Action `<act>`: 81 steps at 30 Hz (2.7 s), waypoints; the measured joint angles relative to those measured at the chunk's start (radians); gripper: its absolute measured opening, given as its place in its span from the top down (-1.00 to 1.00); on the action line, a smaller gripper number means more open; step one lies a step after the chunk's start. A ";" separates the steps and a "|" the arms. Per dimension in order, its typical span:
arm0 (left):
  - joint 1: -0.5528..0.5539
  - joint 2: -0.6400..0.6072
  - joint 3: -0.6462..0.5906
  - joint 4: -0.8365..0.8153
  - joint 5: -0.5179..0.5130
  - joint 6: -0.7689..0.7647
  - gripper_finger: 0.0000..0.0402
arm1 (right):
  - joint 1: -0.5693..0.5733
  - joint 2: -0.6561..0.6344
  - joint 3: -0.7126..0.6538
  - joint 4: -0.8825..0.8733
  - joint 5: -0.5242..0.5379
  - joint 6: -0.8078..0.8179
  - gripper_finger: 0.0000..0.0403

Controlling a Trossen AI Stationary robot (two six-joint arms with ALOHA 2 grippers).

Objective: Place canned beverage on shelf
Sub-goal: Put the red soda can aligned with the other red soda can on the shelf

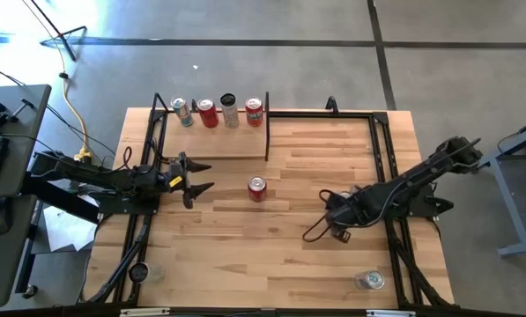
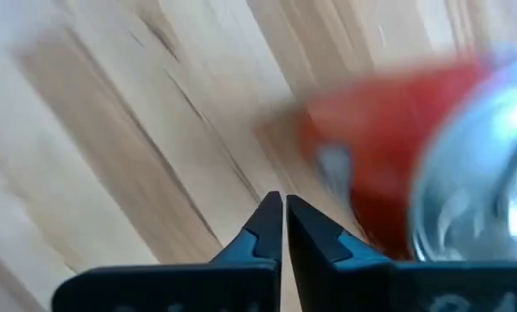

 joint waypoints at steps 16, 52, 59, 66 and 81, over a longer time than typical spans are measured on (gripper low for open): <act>0.000 0.000 0.000 -0.022 0.000 -0.017 -0.39 | 0.159 -0.043 0.177 -0.325 0.068 0.216 1.00; 0.000 0.000 0.000 -0.025 0.000 -0.024 -0.39 | 0.106 -0.100 0.083 -0.149 0.248 0.088 1.00; 0.000 0.000 0.000 -0.024 0.000 -0.024 -0.39 | 0.265 -0.122 0.120 -0.339 0.334 0.279 1.00; 0.000 0.000 0.000 -0.024 0.000 -0.024 -0.39 | 0.401 -0.233 0.015 -0.271 0.481 0.395 1.00; 0.000 0.000 0.000 -0.021 -0.028 -0.024 -0.39 | 0.373 -0.321 -0.223 -0.235 0.525 0.647 1.00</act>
